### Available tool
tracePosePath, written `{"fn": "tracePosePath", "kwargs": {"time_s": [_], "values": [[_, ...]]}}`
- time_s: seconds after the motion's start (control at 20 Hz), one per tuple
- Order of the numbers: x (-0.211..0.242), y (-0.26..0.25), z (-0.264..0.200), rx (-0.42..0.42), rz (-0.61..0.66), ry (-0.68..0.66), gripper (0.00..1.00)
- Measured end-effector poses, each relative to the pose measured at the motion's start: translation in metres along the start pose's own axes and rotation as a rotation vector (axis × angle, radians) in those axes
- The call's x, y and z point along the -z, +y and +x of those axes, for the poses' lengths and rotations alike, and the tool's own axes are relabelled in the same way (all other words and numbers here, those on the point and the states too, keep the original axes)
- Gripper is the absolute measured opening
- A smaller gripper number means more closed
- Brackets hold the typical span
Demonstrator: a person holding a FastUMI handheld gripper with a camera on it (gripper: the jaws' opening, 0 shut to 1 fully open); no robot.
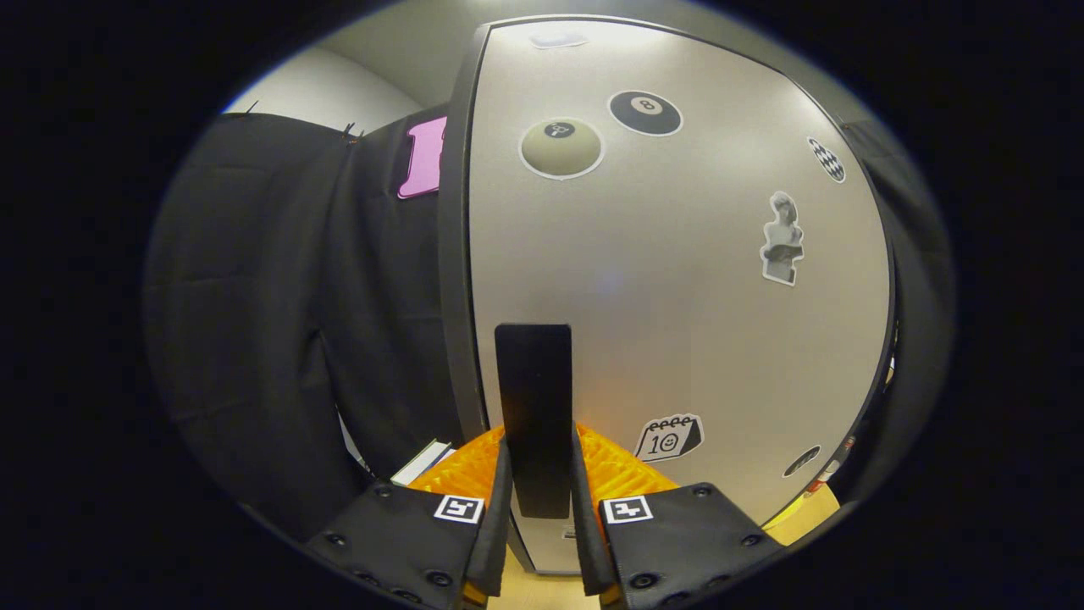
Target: Open the shoe cabinet door, grab the shoes and put them into the shoe cabinet, then close the shoe cabinet door.
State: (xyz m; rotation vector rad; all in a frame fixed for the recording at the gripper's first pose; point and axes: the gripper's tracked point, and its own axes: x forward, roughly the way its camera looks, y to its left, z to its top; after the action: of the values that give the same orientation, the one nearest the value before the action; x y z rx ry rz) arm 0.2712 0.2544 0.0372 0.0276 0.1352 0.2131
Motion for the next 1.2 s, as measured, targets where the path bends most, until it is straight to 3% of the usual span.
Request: {"fn": "tracePosePath", "kwargs": {"time_s": [0.3,0.5,1.2], "values": [[-0.001,0.0,0.0,0.014,-0.008,0.008,0.24],[0.0,0.001,-0.003,-0.025,-0.016,0.007,0.11],[0.007,-0.011,-0.066,-0.061,-0.035,-0.005,0.11]]}}
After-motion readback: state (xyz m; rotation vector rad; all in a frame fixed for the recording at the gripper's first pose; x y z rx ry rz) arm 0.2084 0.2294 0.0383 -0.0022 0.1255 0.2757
